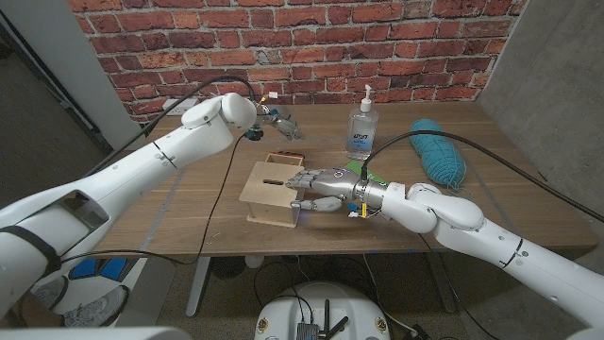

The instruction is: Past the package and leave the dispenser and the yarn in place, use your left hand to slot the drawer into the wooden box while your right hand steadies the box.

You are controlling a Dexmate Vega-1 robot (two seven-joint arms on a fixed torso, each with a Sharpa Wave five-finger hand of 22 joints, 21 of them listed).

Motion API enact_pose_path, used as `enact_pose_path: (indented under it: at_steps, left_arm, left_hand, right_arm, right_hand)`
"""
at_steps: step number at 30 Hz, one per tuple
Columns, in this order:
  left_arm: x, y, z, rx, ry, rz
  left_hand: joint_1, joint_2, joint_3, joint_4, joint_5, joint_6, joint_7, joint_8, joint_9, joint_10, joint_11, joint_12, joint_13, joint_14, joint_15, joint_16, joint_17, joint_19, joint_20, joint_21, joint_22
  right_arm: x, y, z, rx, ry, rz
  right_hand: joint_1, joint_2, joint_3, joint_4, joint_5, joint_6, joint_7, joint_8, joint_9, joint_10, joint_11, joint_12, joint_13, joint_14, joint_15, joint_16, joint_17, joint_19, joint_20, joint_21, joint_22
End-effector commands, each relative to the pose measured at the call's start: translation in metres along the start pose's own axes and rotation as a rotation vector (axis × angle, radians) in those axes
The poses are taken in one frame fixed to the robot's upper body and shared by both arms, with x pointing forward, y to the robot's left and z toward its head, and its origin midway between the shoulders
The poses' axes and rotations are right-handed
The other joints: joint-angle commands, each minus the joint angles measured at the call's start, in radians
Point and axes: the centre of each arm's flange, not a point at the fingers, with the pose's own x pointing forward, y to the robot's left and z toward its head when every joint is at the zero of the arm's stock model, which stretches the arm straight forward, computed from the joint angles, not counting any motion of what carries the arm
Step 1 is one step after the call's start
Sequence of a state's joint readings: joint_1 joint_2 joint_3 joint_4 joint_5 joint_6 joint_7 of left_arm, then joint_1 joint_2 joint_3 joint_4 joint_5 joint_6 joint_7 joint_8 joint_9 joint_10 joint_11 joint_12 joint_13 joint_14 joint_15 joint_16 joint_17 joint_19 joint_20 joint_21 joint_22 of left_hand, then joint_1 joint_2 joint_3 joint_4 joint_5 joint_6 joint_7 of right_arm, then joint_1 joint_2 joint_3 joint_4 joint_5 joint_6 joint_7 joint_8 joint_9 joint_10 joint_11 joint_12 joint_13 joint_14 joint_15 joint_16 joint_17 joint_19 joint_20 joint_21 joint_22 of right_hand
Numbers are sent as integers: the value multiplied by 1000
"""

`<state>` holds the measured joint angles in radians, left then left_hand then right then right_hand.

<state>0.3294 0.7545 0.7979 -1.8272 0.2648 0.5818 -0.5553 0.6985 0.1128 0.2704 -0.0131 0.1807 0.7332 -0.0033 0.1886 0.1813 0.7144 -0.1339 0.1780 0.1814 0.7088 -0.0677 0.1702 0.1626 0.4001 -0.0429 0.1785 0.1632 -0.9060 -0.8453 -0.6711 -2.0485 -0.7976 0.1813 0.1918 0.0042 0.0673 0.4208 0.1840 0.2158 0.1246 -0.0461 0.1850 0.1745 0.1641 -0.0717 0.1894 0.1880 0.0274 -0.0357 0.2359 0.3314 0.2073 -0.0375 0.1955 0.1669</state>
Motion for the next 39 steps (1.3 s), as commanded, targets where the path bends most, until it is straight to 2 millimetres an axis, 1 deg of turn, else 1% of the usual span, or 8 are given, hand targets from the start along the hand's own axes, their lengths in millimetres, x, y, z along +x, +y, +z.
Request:
enact_pose_path:
  at_steps: [1,2,3,4,18,21,28,39]
  left_arm:
    - [16,12,-1,-38,-43,-142]
    - [16,14,-1,-39,-43,-152]
    - [16,15,-1,-37,-41,-162]
    - [16,17,-1,-34,-36,-170]
    - [25,35,2,46,-16,-245]
    - [29,37,3,61,-15,-264]
    - [32,38,5,99,1,-302]
    - [36,37,7,134,31,-346]
  left_hand:
    - [-51,13,0,24,-5,33,11,9,-1,26,6,16,-1,18,-80,11,0,-4,-93,4,2]
    - [-61,16,1,26,-5,44,12,11,-2,42,12,21,-2,27,-82,12,-1,0,-94,6,1]
    - [-71,19,3,27,-5,54,10,12,-2,56,3,24,-2,32,-84,12,-1,4,-93,7,1]
    - [-80,23,4,29,-5,67,11,14,-3,65,7,25,-2,43,-89,14,-1,9,-94,8,1]
    - [-116,32,17,28,-5,118,8,18,-4,120,2,32,-3,94,-101,17,-1,23,-98,8,0]
    - [-124,32,17,29,-5,130,8,20,-5,124,-4,30,-3,102,-105,17,-2,23,-98,7,0]
    - [-139,33,19,31,-5,146,7,20,-5,140,2,31,-3,114,-110,16,-2,25,-103,6,0]
    - [-160,38,27,31,-4,174,11,21,-5,172,0,33,-3,134,-113,15,-2,29,-106,6,0]
  right_arm:
    - [2,-3,0,7,12,2]
    - [3,-4,0,7,12,2]
    - [3,-4,-1,6,13,1]
    - [4,-4,-1,5,13,2]
    - [11,-8,-7,-6,21,-4]
    - [12,-9,-8,-3,26,-3]
    - [13,-8,-7,-7,28,-3]
    - [11,-9,-2,-41,38,-9]
  right_hand:
    - [-8,115,7,1,-2,10,1,4,4,6,-1,5,0,10,-76,6,2,6,-94,-3,1]
    - [-8,115,7,0,-2,9,1,4,4,6,-1,5,0,9,-76,6,2,6,-94,-3,1]
    - [-8,115,8,0,-2,10,2,4,4,6,-1,5,0,9,-76,6,2,6,-94,-3,1]
    - [-8,115,8,0,-2,9,2,4,4,6,-1,5,0,9,-76,6,2,5,-94,-3,1]
    - [-7,116,9,0,-2,9,1,3,4,4,-2,4,0,9,-77,5,4,5,-94,-4,1]
    - [-7,116,10,0,-3,8,1,3,4,3,-2,3,0,8,-77,5,5,5,-95,-4,1]
    - [-7,116,11,0,-3,8,0,3,4,3,-1,4,0,8,-79,5,5,5,-95,-4,1]
    - [-6,118,13,0,-3,8,-2,3,4,5,-4,4,0,8,-81,5,7,5,-96,-4,1]
